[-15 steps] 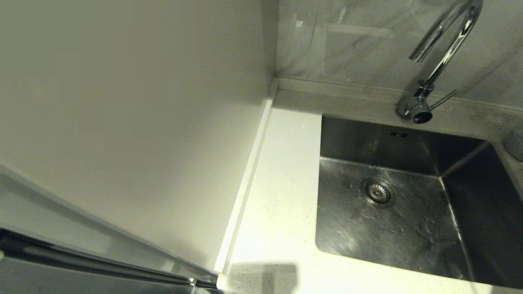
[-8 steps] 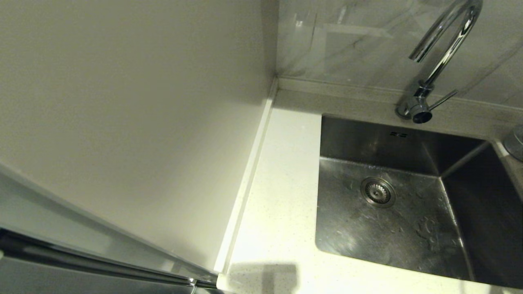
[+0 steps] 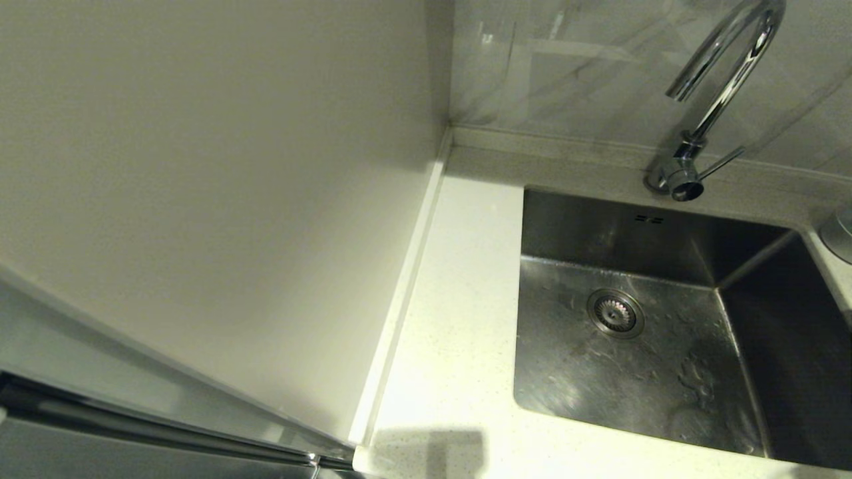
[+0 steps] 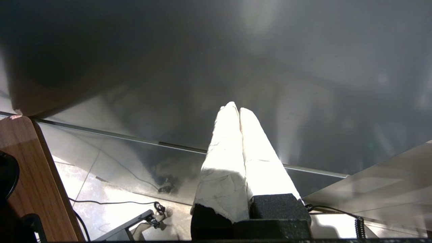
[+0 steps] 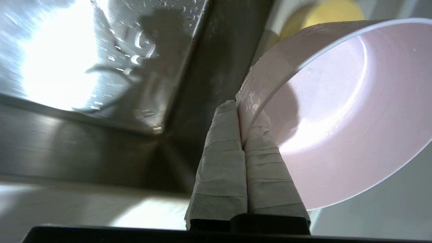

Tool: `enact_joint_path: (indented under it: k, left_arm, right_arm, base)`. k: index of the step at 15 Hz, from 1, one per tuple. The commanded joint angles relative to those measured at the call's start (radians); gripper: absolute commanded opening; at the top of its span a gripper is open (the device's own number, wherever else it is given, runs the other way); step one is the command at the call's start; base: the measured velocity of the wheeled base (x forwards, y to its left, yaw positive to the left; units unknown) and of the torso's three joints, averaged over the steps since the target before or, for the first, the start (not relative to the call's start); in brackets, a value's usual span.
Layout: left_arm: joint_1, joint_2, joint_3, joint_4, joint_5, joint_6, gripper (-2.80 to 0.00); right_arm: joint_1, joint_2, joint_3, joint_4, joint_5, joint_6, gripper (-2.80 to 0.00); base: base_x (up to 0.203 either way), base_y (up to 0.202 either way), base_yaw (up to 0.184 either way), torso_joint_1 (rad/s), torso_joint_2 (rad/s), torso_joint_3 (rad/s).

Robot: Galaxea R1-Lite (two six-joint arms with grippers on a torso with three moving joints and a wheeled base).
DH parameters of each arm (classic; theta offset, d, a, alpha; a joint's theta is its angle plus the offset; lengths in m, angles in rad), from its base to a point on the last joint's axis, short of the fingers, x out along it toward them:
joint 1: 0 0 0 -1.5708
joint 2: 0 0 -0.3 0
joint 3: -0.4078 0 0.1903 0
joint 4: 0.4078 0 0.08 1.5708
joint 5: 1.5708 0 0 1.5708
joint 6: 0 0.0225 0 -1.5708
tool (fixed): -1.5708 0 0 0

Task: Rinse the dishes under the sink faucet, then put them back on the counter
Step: Put a bowl back to the table from the sink

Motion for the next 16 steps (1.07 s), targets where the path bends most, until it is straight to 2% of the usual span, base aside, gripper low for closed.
enact_joint_path:
  k: [1, 6, 9, 12, 16]
  left_arm:
    - [0.000, 0.000, 0.003, 0.000, 0.000, 0.000, -2.80]
    - [0.000, 0.000, 0.003, 0.000, 0.000, 0.000, -2.80]
    - [0.000, 0.000, 0.003, 0.000, 0.000, 0.000, -2.80]
    - [0.000, 0.000, 0.003, 0.000, 0.000, 0.000, -2.80]
    - [0.000, 0.000, 0.003, 0.000, 0.000, 0.000, -2.80]
  right_arm:
    - [0.021, -0.074, -0.088, 0.165, -0.007, 0.140, -2.80]
    - [0.040, -0.054, -0.268, 0.464, -0.007, 0.276, -2.80]
    - [0.040, 0.005, -0.434, 0.706, -0.004, 0.353, -2.80]
    - [0.040, 0.090, -0.591, 0.926, 0.000, 0.464, -2.80]
    - [0.040, 0.197, -0.707, 1.092, -0.028, 0.548, -2.80]
  base:
    - [0.000, 0.000, 0.000, 0.000, 0.00, 0.000]
    - [0.000, 0.000, 0.000, 0.000, 0.00, 0.000]
    - [0.000, 0.000, 0.000, 0.000, 0.00, 0.000]
    - [0.000, 0.000, 0.000, 0.000, 0.00, 0.000]
    - [0.000, 0.000, 0.000, 0.000, 0.00, 0.000]
